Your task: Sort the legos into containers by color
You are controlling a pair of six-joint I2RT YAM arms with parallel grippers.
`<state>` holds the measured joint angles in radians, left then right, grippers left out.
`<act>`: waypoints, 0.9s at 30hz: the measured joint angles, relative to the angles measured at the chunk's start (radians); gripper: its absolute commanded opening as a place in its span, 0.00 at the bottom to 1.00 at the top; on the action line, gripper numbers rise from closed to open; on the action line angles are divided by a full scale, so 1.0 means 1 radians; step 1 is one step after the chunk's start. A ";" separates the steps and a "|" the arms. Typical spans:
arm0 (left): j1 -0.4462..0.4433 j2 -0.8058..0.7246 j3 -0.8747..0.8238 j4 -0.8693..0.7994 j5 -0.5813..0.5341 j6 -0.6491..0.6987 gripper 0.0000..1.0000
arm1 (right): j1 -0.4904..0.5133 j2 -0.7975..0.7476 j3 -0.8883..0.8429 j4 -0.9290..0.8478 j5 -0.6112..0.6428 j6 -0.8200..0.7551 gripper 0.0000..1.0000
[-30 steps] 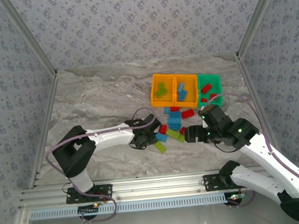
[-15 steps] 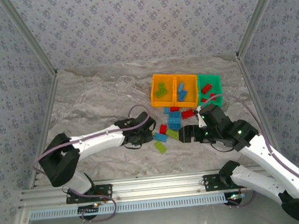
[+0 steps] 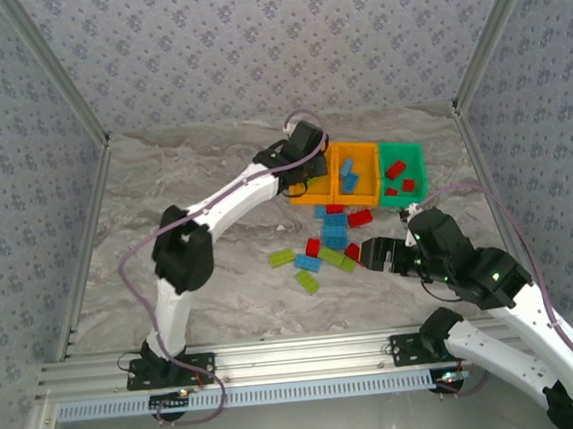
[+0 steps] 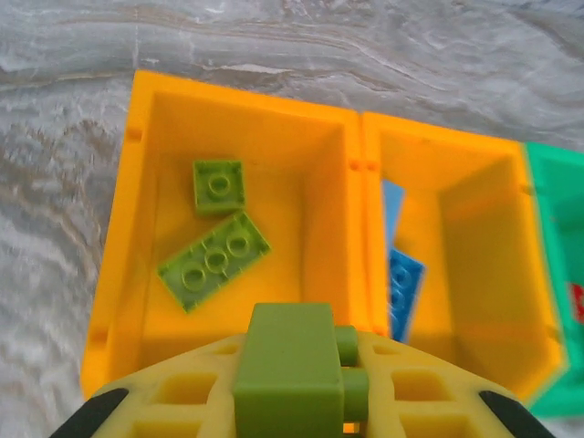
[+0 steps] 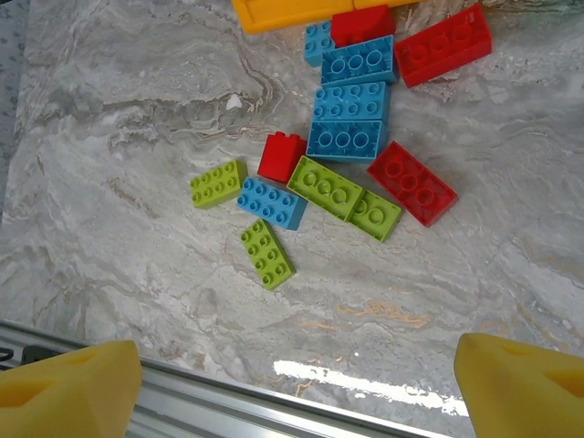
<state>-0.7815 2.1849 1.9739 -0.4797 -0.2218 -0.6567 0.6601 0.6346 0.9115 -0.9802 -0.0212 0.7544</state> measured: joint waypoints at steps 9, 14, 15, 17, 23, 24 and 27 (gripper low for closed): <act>0.028 0.229 0.294 -0.085 0.012 0.144 0.46 | 0.002 -0.026 0.000 -0.031 0.007 0.017 0.91; 0.027 0.048 0.042 0.012 0.053 0.198 0.46 | 0.002 -0.010 0.000 -0.031 0.008 0.016 0.92; 0.027 -0.039 -0.083 0.053 0.064 0.204 0.46 | 0.002 -0.002 0.000 -0.031 0.010 0.016 0.92; 0.026 -0.218 -0.295 0.101 0.079 0.212 0.46 | 0.002 0.024 -0.002 -0.027 0.013 0.016 0.91; -0.041 -0.909 -0.793 0.229 0.087 0.324 0.53 | 0.049 0.171 -0.026 0.052 0.008 0.034 0.89; -0.058 -0.985 -0.827 0.234 0.099 0.356 0.56 | 0.071 0.205 -0.031 0.074 0.018 0.058 0.89; -0.106 -1.257 -0.938 0.185 0.174 0.493 0.68 | 0.174 0.311 -0.062 0.162 0.067 0.175 0.91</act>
<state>-0.8875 0.9283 1.0359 -0.2943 -0.0479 -0.1635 0.8337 0.9455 0.8494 -0.8185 0.0456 0.9298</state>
